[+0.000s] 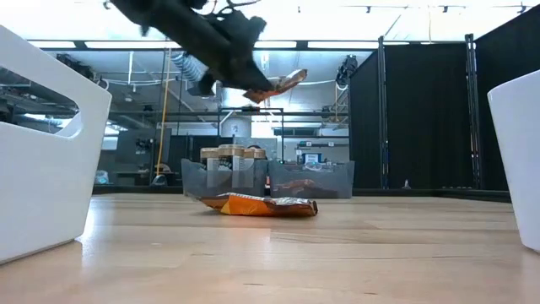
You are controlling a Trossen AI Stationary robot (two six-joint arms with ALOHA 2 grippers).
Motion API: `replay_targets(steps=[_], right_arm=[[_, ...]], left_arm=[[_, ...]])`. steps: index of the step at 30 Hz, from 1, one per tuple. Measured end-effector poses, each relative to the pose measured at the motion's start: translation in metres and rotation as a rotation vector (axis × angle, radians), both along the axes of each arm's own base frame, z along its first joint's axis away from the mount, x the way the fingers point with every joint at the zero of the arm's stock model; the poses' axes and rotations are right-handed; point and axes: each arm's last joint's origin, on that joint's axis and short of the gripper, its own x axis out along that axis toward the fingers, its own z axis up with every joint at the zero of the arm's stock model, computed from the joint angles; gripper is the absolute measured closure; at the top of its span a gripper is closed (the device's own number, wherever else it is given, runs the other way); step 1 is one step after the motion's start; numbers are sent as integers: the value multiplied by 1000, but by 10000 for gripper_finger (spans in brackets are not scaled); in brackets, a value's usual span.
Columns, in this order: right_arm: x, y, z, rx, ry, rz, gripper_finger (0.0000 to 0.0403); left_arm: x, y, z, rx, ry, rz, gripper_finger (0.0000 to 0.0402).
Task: Sort spices by type
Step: Put the left orange seasoning pack into the right black bin
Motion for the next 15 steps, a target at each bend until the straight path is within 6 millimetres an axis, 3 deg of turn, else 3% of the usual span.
replay_targets(steps=[8, 15], right_arm=[[-6, 13, 0, 30, -2, 31, 270], [2, 19, -2, 36, 12, 75, 270]], left_arm=[[41, 86, 10, 31, 21, 58, 378], [80, 138, 0, -15, 111, 110, 378]])
